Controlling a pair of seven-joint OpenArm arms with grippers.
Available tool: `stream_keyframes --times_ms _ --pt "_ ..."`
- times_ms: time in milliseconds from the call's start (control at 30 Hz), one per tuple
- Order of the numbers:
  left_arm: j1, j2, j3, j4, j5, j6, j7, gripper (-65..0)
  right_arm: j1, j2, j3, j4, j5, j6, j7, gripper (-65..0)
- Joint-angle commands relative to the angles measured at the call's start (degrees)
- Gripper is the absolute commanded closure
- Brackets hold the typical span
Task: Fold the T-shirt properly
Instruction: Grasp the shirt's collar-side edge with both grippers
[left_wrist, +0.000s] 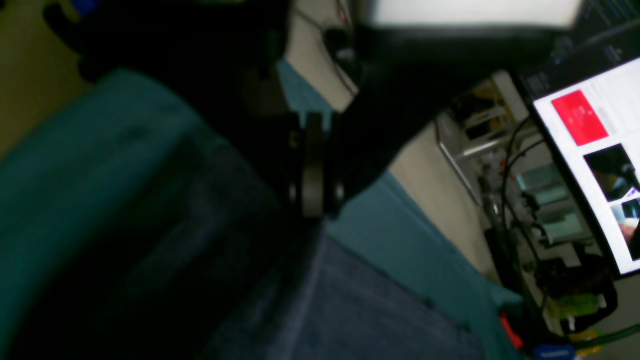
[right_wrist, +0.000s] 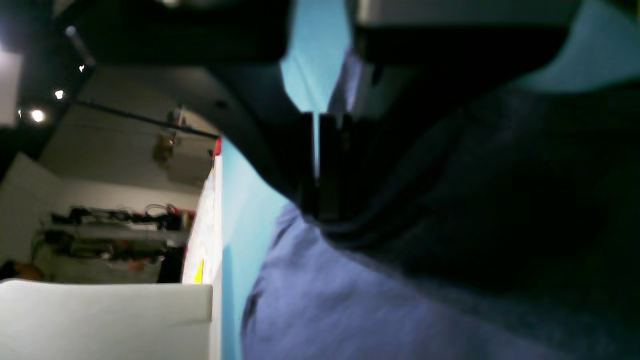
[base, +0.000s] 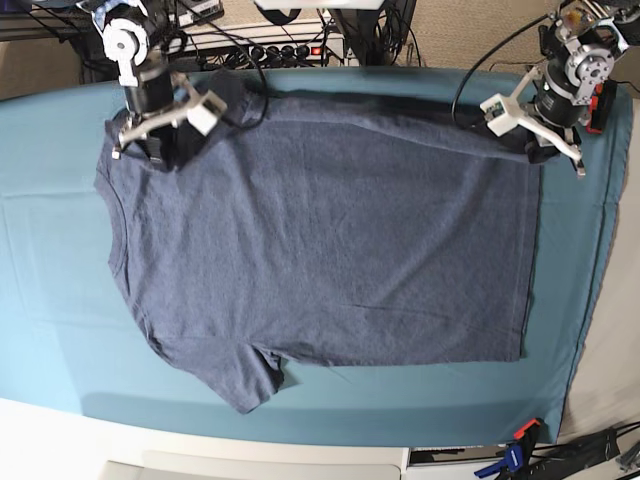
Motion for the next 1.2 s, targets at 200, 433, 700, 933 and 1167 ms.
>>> stream_keyframes --times_ms 200,433,700,933,1167 --pt "-4.1 -1.1 -0.3 -1.2 -1.2 0.8 -1.2 0.0 6.4 -2.8 0.3 0.2 2.1 -0.1 1.2 0.0" --pt "-4.5 -1.1 -0.3 -1.8 -1.2 -0.4 -1.6 0.0 11.3 -6.3 0.3 -7.8 2.1 -0.1 3.1 0.0" --pt "-4.5 -1.1 -0.3 -1.8 -1.2 -0.4 -1.6 0.0 17.2 -6.7 0.2 -16.1 4.0 0.0 4.8 0.0" --pt "-4.5 -1.1 -0.3 -1.8 -1.1 -0.4 -2.7 0.0 20.0 -6.7 0.2 -17.7 6.4 0.0 5.6 0.0" --pt "-6.1 -1.1 -0.3 -6.3 -1.9 -0.7 -4.3 0.0 21.9 -6.5 0.1 -17.7 9.2 2.9 5.8 0.0"
